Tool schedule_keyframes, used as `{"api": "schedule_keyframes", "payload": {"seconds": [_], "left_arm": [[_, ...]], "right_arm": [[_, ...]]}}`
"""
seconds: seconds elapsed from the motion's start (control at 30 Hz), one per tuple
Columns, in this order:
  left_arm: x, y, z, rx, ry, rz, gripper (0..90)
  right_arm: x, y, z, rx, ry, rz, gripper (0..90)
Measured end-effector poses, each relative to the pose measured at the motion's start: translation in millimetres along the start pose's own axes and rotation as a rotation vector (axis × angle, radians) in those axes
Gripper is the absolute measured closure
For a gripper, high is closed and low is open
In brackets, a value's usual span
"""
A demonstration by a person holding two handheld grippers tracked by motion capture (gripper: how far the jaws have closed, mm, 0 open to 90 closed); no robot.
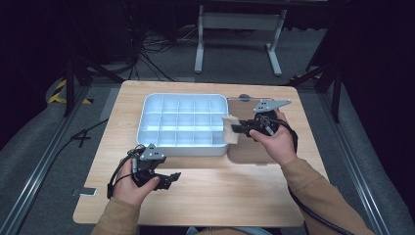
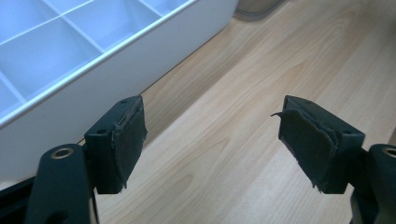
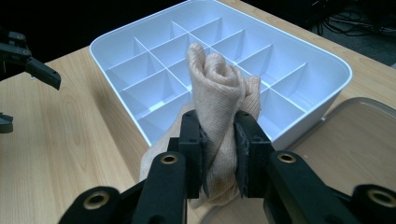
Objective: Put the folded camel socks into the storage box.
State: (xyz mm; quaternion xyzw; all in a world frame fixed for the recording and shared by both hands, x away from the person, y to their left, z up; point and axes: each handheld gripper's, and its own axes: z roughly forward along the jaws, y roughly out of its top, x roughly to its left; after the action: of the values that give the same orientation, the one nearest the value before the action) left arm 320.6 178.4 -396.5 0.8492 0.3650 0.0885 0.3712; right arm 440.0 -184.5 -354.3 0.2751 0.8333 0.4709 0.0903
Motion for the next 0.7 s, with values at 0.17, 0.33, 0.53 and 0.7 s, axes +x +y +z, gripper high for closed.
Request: {"api": "schedule_keyframes", "payload": {"seconds": [0.17, 0.33, 0.53, 0.7], "left_arm": [[5.5, -5.3, -6.4, -0.004, 0.052, -0.042, 23.8], [11.5, -8.7, -12.7, -0.015, 0.083, -0.072, 23.8], [15.9, -11.9, -13.3, -0.015, 0.109, -0.113, 23.8], [17.3, -11.2, -14.0, -0.035, 0.115, -0.124, 24.4]], "right_arm": [[-3.3, 10.0, 9.6, 0.028, -0.005, -0.003, 75.5], [-6.5, 18.0, 18.5, 0.048, -0.01, -0.025, 75.5], [-7.1, 24.3, 36.5, 0.127, -0.025, -0.078, 75.5], [-4.5, 27.6, 48.5, 0.194, -0.054, -0.104, 75.5]]}}
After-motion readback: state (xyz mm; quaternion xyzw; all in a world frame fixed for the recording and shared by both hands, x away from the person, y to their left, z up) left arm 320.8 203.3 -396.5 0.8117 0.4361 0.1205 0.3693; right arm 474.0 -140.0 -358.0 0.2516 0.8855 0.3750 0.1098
